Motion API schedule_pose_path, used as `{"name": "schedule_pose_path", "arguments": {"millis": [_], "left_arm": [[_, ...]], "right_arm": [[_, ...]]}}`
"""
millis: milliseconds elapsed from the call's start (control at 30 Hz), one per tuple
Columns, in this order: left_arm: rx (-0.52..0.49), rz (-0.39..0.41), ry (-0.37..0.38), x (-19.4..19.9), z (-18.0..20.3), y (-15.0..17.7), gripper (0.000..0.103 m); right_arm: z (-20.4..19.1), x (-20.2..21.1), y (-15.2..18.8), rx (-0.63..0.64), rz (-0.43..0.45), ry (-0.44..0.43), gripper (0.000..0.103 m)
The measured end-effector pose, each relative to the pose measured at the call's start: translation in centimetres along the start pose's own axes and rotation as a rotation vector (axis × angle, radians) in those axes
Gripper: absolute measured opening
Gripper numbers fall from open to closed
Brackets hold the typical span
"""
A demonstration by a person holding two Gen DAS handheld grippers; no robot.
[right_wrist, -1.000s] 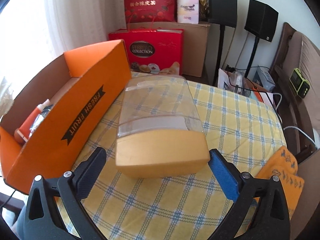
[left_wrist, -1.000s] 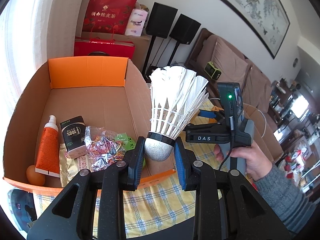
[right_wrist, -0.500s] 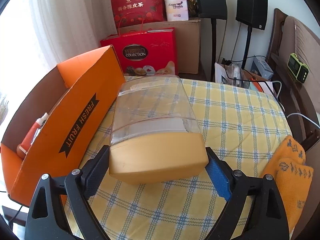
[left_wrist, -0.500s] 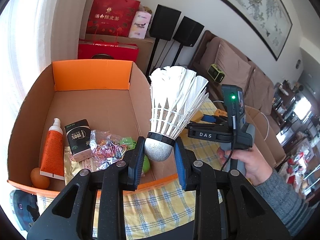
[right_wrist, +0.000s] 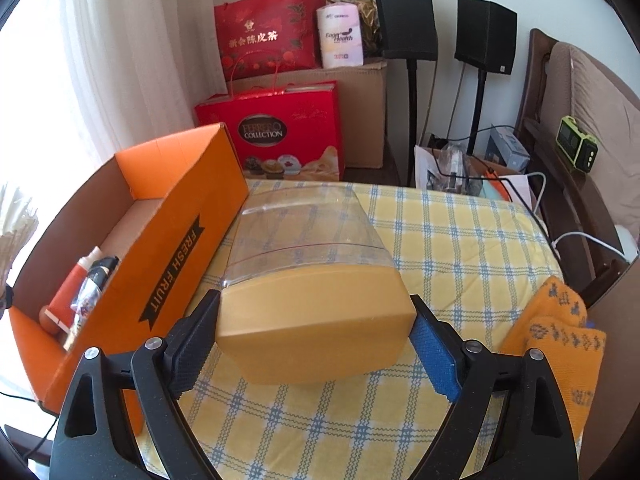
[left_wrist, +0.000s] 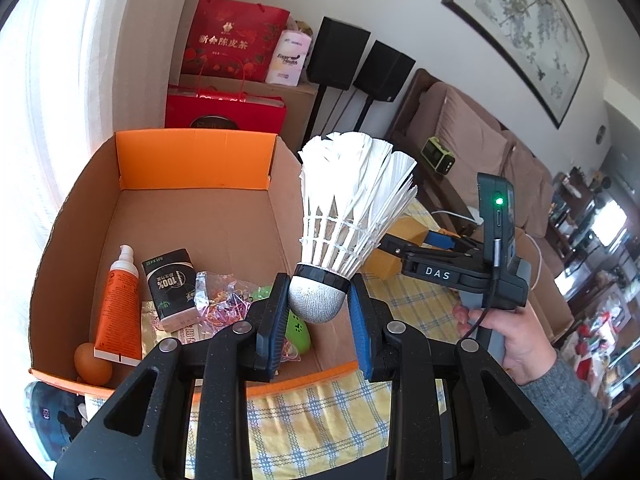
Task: Organize objects
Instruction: 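Hold the shuttlecock above the box with the left tool while the right tool lifts the yellow-lidded container, then lower the shuttlecock into the box with the left tool while the right tool lowers the container in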
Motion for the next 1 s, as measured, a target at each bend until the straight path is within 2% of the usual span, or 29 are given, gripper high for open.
{"name": "schedule_pose_path", "arguments": {"millis": [433, 567, 833, 1000], "left_arm": [[0.031, 0.046, -0.028, 1.1, -2.5, -3.0, 0.027], [0.05, 0.049, -0.072, 0.9, -4.5, -4.4, 0.027], [0.129, 0.004, -0.112, -0.7, -8.5, -6.4, 0.027], [0.156, -0.047, -0.177, -2.5, -10.4, -6.5, 0.027]], "right_arm": [[-1.2, 5.4, -5.0, -0.014, 0.098, -0.029, 0.091], [-2.8, 6.3, -6.3, -0.002, 0.116, -0.051, 0.091], [-7.8, 6.0, -8.4, 0.04, 0.11, -0.113, 0.091], [-10.7, 4.8, -9.2, 0.056, 0.094, -0.136, 0.091]]}}
Point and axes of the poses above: each gripper's, at about its wrist camera, not at the fingertips, and x roughly against the way its jaws point, z to its right, y to its underside, the point moved 4 cm from there along -x, roughly the way its jaws point, and after that the axes turned 2 degrees about -z, right-handed, at the moved point
